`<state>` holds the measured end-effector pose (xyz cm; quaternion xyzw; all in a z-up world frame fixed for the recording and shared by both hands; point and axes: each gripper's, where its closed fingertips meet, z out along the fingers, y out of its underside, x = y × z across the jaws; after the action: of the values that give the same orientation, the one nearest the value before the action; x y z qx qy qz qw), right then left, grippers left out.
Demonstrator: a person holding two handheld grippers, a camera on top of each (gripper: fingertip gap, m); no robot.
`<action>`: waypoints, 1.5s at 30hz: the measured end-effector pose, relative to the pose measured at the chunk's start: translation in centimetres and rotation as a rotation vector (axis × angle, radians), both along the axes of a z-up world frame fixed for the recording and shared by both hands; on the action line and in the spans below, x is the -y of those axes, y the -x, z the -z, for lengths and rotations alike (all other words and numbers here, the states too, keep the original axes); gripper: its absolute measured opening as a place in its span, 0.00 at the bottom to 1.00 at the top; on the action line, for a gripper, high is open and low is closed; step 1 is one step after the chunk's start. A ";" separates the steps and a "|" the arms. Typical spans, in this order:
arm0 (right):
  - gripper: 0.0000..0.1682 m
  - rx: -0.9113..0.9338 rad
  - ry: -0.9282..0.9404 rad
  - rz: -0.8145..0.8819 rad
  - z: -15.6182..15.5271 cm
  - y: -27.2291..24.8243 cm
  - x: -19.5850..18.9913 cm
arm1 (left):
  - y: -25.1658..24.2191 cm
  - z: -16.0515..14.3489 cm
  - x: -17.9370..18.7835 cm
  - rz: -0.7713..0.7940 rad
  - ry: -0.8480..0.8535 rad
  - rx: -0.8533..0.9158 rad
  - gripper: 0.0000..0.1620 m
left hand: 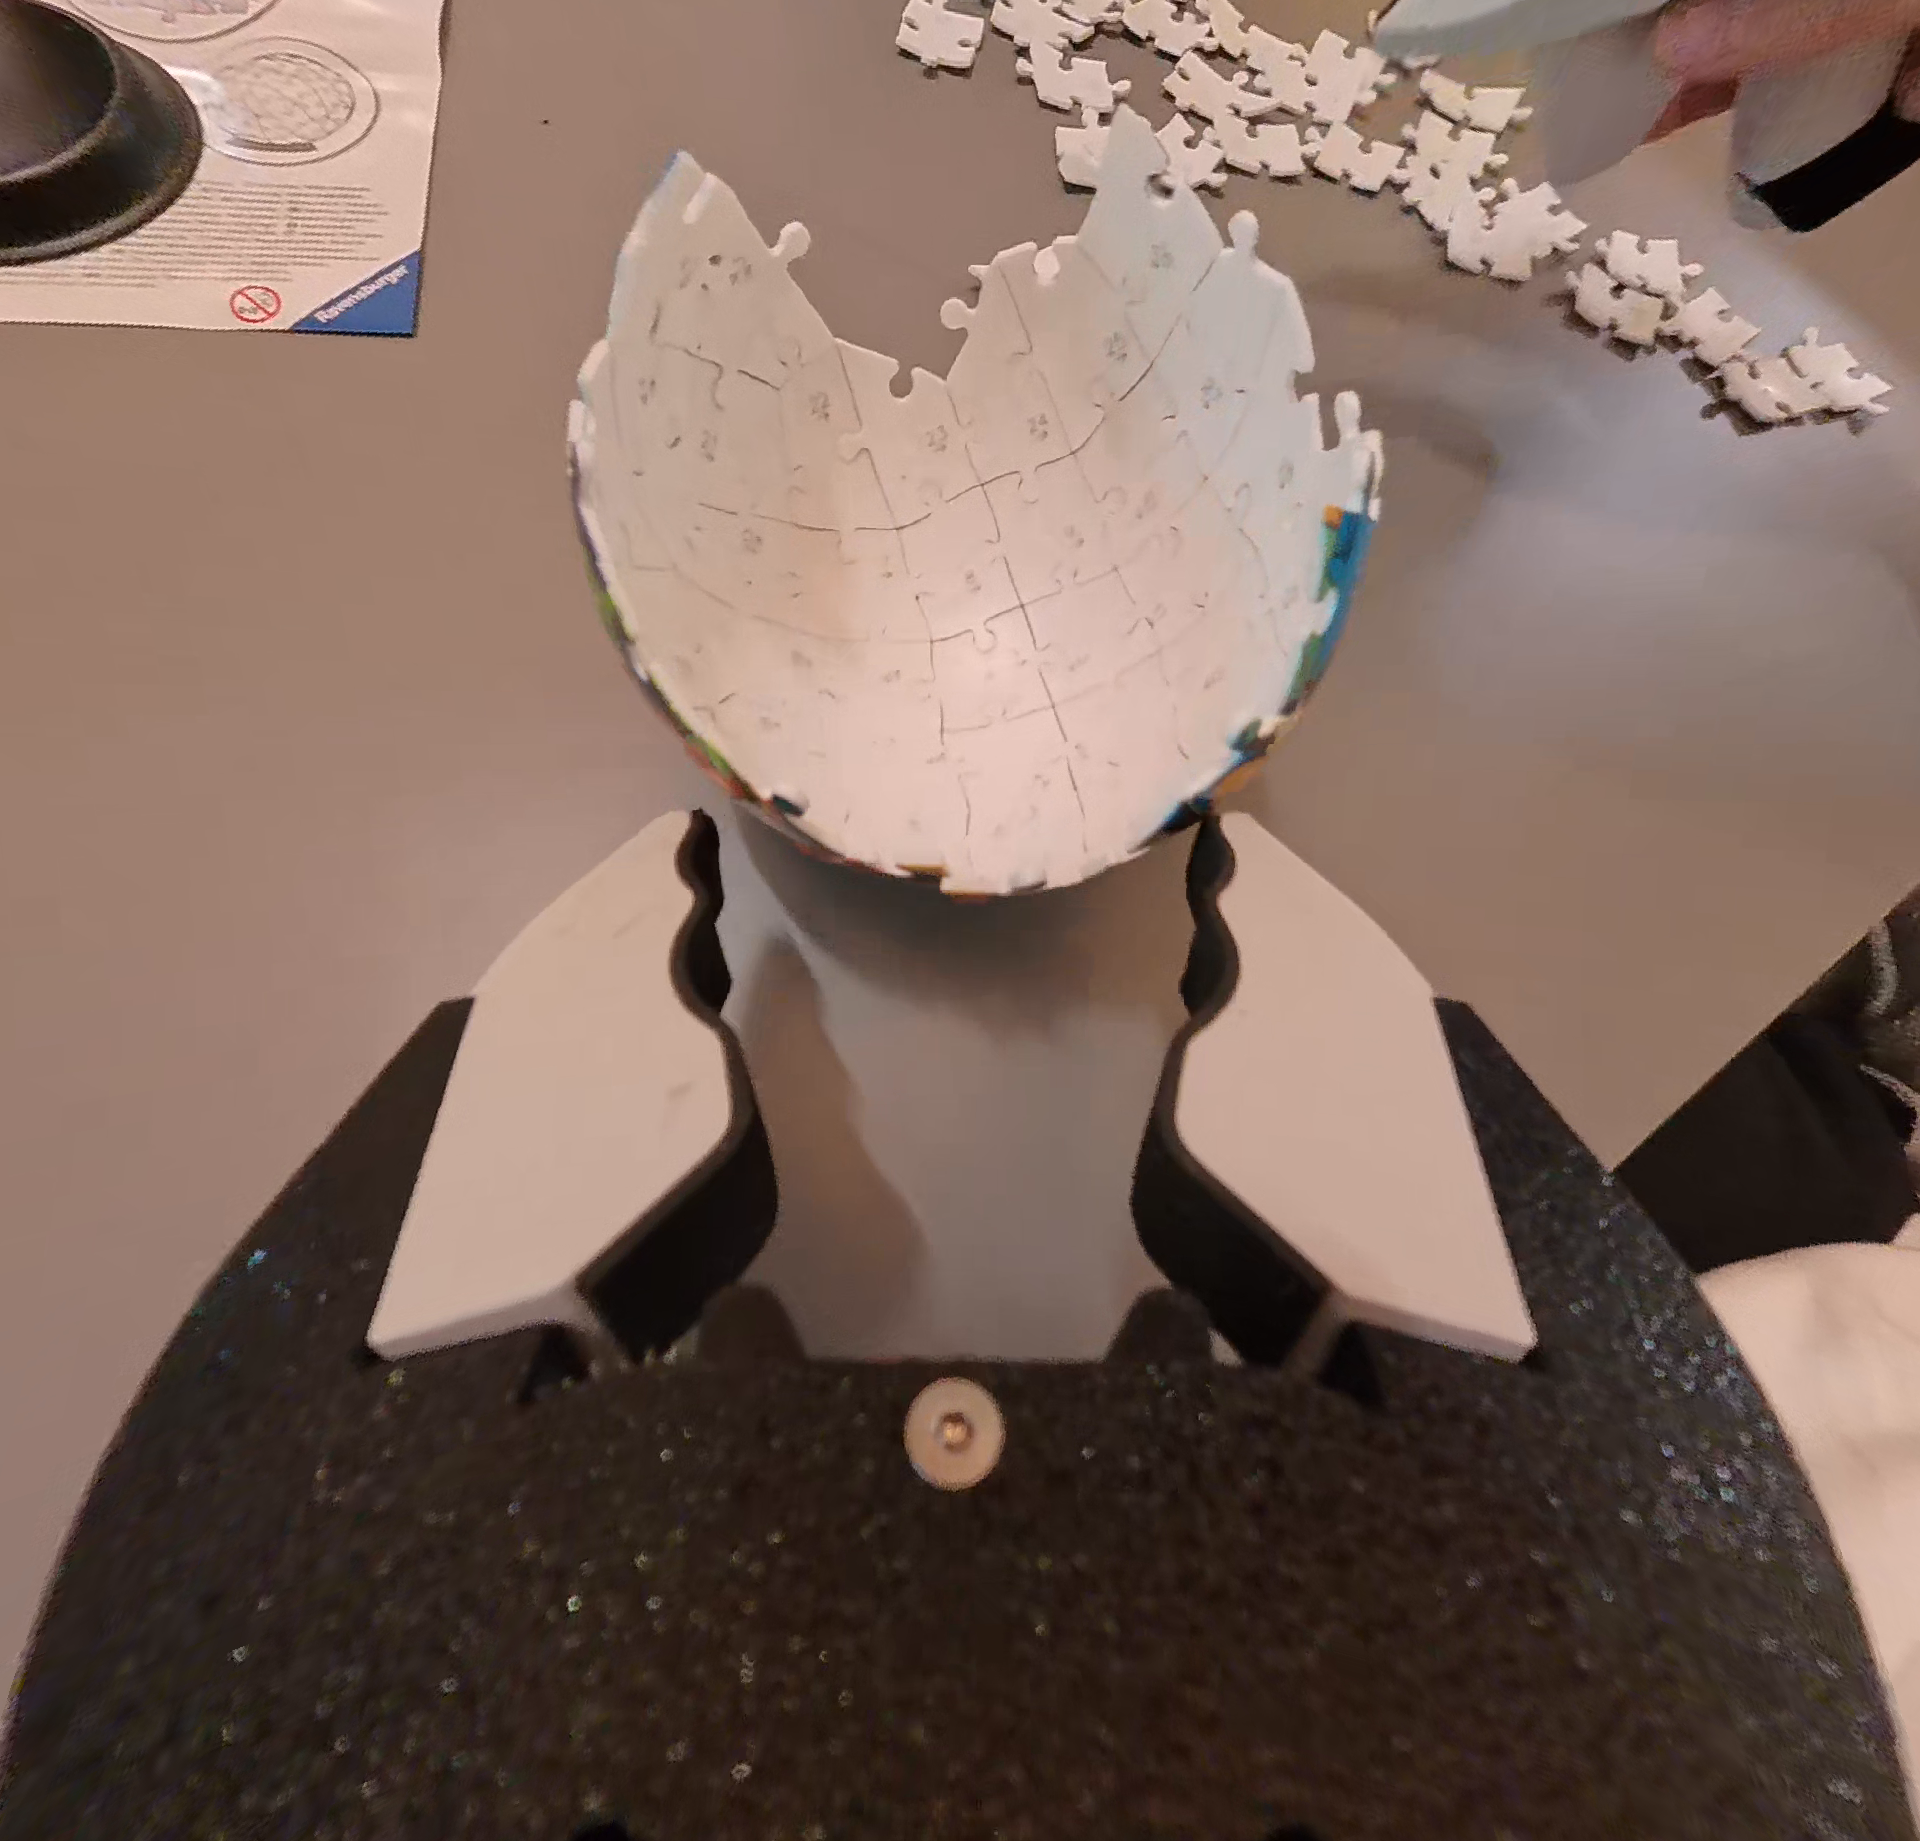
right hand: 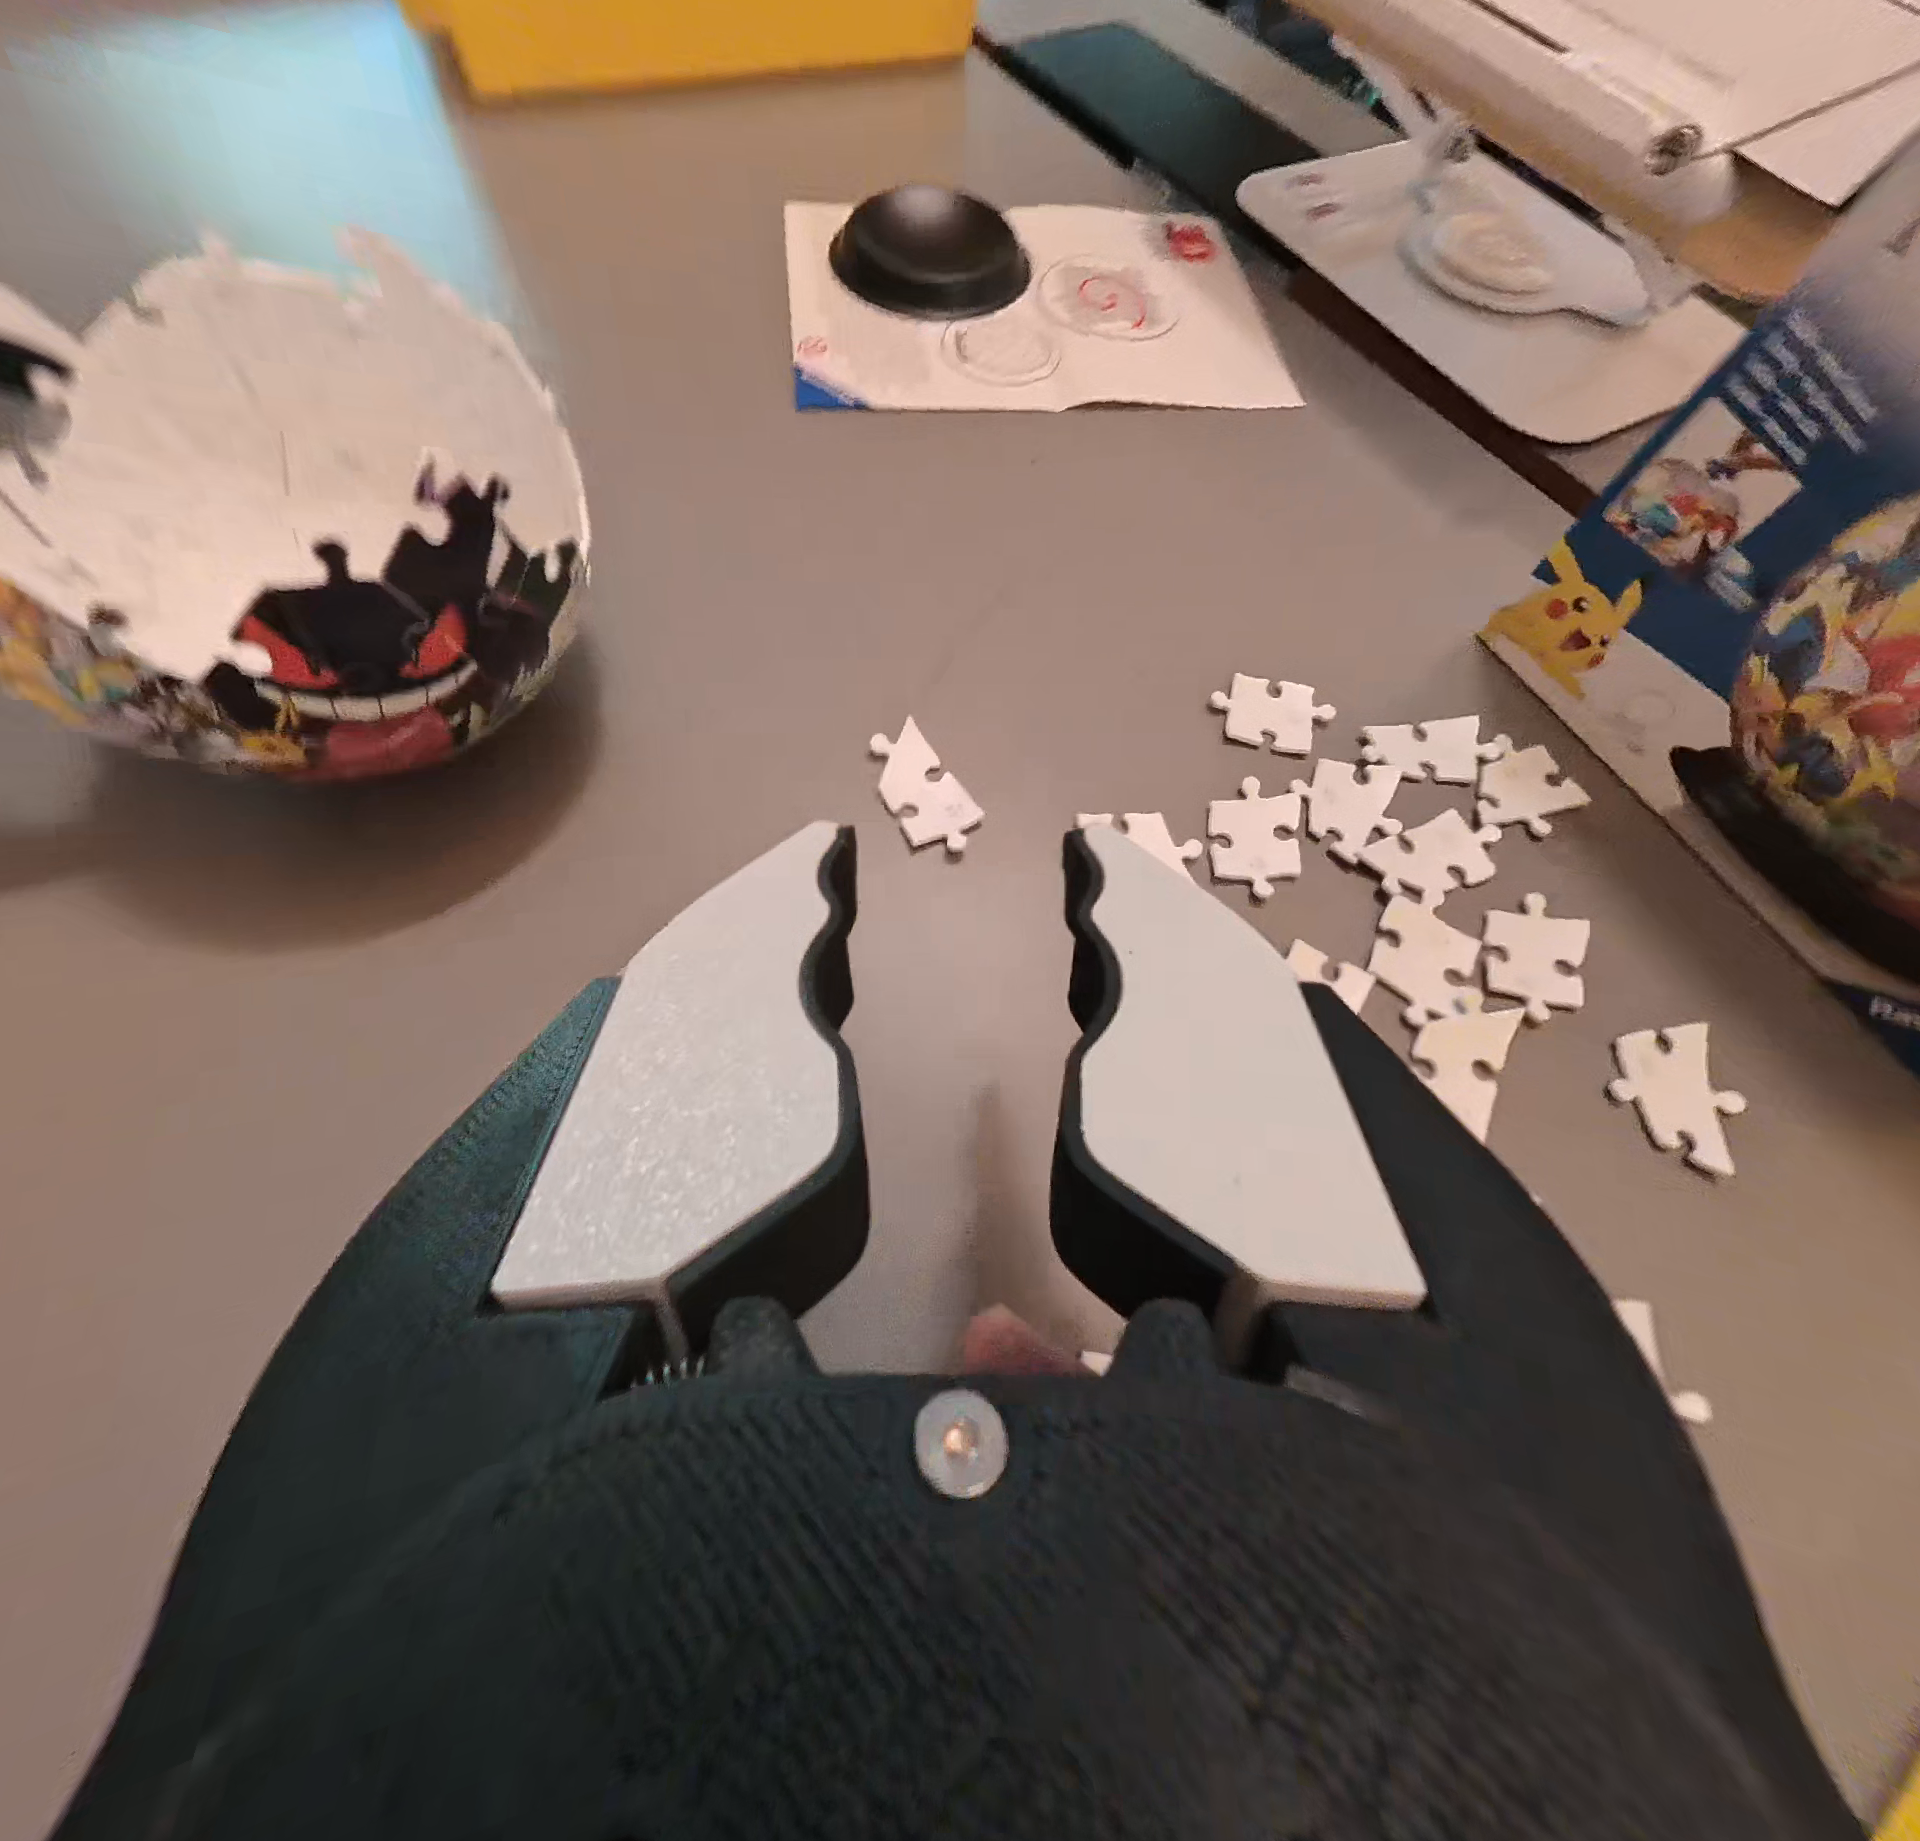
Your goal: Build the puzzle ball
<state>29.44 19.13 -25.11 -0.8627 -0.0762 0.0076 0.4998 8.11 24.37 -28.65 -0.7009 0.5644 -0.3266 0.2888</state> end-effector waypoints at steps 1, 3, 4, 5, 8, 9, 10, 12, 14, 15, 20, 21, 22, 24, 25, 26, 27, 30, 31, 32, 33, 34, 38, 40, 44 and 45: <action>0.23 -0.048 -0.031 0.032 -0.4 -0.5 0.0 | 0.2 -0.1 -0.2 -0.002 -0.009 -0.005 0.53; 0.23 -0.162 -0.102 0.072 -1.5 -1.1 -0.1 | 0.5 -0.5 -0.6 -0.012 -0.028 -0.010 0.54; 0.23 -0.227 -0.134 0.059 -2.0 -0.9 -0.1 | 0.6 -0.8 -0.9 -0.018 -0.037 -0.011 0.54; 0.21 -0.269 -0.157 0.057 -2.3 -1.0 -0.1 | 0.8 -1.0 -1.2 -0.025 -0.044 -0.013 0.54; 0.25 -0.285 -0.177 0.038 -2.4 -0.8 -0.2 | 1.5 -2.2 -2.0 -0.028 -0.052 -0.020 0.54; 0.31 -0.273 -0.175 0.012 -2.2 -0.2 -0.4 | 1.7 -3.0 -2.3 -0.028 -0.056 -0.012 0.54; 0.34 -0.263 -0.178 -0.006 -2.1 0.3 -0.7 | 1.7 -3.9 -2.6 -0.030 -0.064 0.008 0.54; 0.35 -0.274 -0.237 -0.039 -2.5 1.3 -1.8 | 1.3 -6.1 -3.3 -0.018 -0.093 0.059 0.52; 0.36 -0.318 -0.318 -0.097 -3.4 2.6 -2.8 | 0.5 -7.9 -3.8 0.023 -0.155 0.093 0.49; 0.33 -0.330 -0.335 -0.128 -3.6 3.4 -3.3 | -0.1 -8.6 -4.1 0.056 -0.200 0.094 0.46; 0.25 -0.256 -0.320 -0.344 -4.6 9.0 -4.5 | -3.7 -8.5 -4.9 0.255 -0.447 -0.069 0.39; 0.21 -0.227 -0.312 -0.327 -4.8 9.3 -4.9 | -4.1 -7.7 -5.2 0.285 -0.471 -0.118 0.39; 0.21 -0.192 -0.287 -0.297 -4.8 9.3 -5.3 | -4.5 -6.8 -5.5 0.299 -0.472 -0.159 0.39; 0.19 -0.127 -0.199 -0.343 -3.7 10.3 -5.1 | -5.0 -5.3 -5.6 0.302 -0.412 -0.193 0.37; 0.18 -0.098 -0.165 -0.336 -3.1 10.2 -5.1 | -5.4 -4.8 -5.5 0.291 -0.365 -0.180 0.35; 0.18 -0.073 -0.135 -0.319 -2.5 9.9 -5.1 | -5.7 -4.5 -5.2 0.280 -0.316 -0.155 0.33; 0.18 -0.066 -0.104 -0.313 -2.0 9.8 -5.0 | -6.1 -4.3 -4.8 0.278 -0.274 -0.132 0.31; 0.17 -0.104 -0.044 -0.329 -1.3 10.5 -4.8 | -7.1 -3.8 -4.2 0.300 -0.266 -0.126 0.32; 0.16 -0.089 -0.021 -0.325 -0.9 10.6 -4.9 | -7.2 -3.6 -4.3 0.299 -0.284 -0.139 0.33; 0.16 -0.071 -0.001 -0.340 -0.6 11.0 -4.9 | -7.3 -3.4 -4.2 0.301 -0.285 -0.157 0.33; 0.14 -0.046 0.009 -0.336 -0.4 11.2 -5.0 | -7.3 -3.2 -4.2 0.298 -0.272 -0.178 0.32; 0.13 -0.005 0.016 -0.306 -0.3 11.0 -5.4 | -7.3 -3.0 -4.2 0.283 -0.256 -0.198 0.32; 0.09 0.083 0.033 -0.257 0.2 10.9 -6.4 | -7.0 -2.4 -4.3 0.214 -0.177 -0.248 0.28; 0.08 0.107 0.043 -0.270 0.5 11.1 -6.5 | -6.9 -2.2 -4.5 0.168 -0.130 -0.252 0.25; 0.06 0.143 0.054 -0.266 0.7 10.9 -7.3 | -6.8 -2.1 -5.0 0.108 -0.058 -0.225 0.22; 0.07 0.149 0.052 -0.259 0.6 10.8 -7.6 | -6.7 -2.1 -5.1 0.098 -0.046 -0.218 0.21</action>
<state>18.62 26.71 -25.70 -0.8565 -0.2236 0.0103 0.4650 14.80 29.47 -26.55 -0.6971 0.6334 -0.2491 0.2252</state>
